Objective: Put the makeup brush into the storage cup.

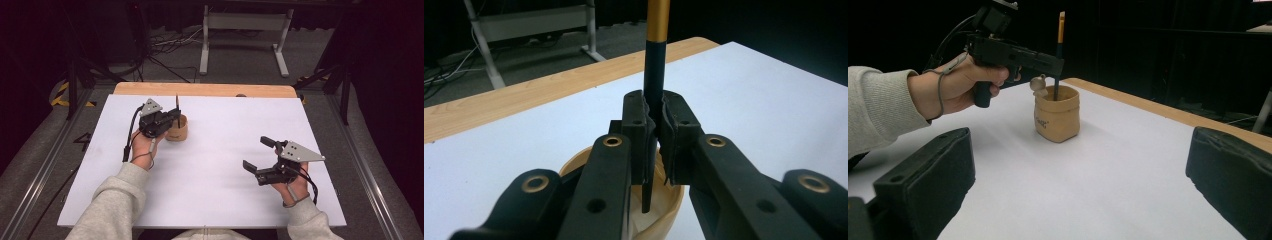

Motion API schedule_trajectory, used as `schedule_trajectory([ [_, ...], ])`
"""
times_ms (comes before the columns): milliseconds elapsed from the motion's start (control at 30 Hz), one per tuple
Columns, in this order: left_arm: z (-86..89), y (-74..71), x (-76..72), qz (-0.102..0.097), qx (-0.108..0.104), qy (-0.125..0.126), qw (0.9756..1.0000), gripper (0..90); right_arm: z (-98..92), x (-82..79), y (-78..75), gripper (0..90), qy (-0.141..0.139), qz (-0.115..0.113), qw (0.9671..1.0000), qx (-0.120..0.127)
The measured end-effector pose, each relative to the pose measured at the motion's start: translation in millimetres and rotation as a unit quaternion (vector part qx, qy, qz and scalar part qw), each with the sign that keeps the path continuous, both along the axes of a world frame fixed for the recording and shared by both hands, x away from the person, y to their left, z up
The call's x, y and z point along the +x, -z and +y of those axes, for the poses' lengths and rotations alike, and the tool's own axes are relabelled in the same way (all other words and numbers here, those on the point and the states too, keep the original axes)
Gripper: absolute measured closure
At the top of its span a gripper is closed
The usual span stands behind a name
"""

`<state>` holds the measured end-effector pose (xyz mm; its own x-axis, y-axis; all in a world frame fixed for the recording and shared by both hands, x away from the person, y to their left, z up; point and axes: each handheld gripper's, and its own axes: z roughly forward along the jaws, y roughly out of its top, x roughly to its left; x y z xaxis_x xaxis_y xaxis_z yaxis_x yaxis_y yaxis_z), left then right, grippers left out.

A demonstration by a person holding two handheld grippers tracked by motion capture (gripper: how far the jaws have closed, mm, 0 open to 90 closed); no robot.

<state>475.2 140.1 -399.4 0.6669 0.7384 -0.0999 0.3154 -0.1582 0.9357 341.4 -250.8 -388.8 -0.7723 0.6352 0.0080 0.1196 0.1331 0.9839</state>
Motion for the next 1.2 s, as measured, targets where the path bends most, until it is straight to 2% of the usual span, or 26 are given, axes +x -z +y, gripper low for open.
schedule_trajectory([
  [33,0.6,-0.4,-0.1,0.001,-0.007,0.003,1.0000,80.0,-0.2,0.0,-0.1,0.0,0.000,-0.002,1.0000,0.000],
  [133,2.6,-1.8,0.0,0.000,-0.016,0.006,0.9999,64.6,-1.1,-0.1,-0.5,0.0,0.001,0.000,1.0000,0.000],
  [167,3.7,-2.9,-0.6,0.002,-0.027,0.011,0.9996,64.6,-1.1,-0.1,-0.5,0.0,0.001,0.000,1.0000,0.000],
  [200,5.9,-5.2,-2.4,-0.004,-0.035,0.020,0.9992,54.4,-1.7,0.2,-0.6,0.0,0.002,-0.001,1.0000,0.002],
  [333,11.6,-11.0,-6.1,-0.005,-0.058,0.038,0.9976,34.8,-2.4,0.9,-0.9,0.0,0.004,-0.001,1.0000,0.001],
  [500,20.7,-20.8,-15.4,-0.015,-0.078,0.053,0.9954,20.3,-4.8,2.5,-2.3,0.0,0.008,-0.003,1.0000,0.002],
  [567,23.3,-22.7,-17.7,-0.017,-0.079,0.058,0.9951,15.5,-5.7,3.0,-2.9,0.0,0.009,-0.005,0.9999,0.004],
  [600,28.5,-25.7,-24.5,-0.025,-0.079,0.069,0.9941,11.8,-8.2,3.9,-4.3,0.0,0.011,-0.005,0.9999,0.006],
  [767,38.4,-29.3,-35.4,-0.025,-0.085,0.081,0.9928,7.1,-14.8,6.2,-6.3,0.0,0.014,-0.005,0.9998,0.010],
  [867,46.0,-31.3,-44.0,-0.031,-0.092,0.078,0.9922,6.9,-17.8,6.6,-6.5,0.0,0.019,-0.005,0.9998,0.007],
  [1000,52.5,-32.0,-55.2,-0.034,-0.090,0.081,0.9921,6.6,-20.9,7.1,-6.7,0.0,0.023,-0.007,0.9997,0.006],
  [1133,59.2,-31.0,-65.7,-0.038,-0.103,0.090,0.9899,5.1,-24.7,7.5,-6.9,0.0,0.025,-0.007,0.9996,0.009],
  [1200,61.8,-30.6,-71.0,-0.041,-0.103,0.091,0.9896,4.1,-25.5,7.2,-6.8,0.0,0.025,-0.008,0.9996,0.008],
])
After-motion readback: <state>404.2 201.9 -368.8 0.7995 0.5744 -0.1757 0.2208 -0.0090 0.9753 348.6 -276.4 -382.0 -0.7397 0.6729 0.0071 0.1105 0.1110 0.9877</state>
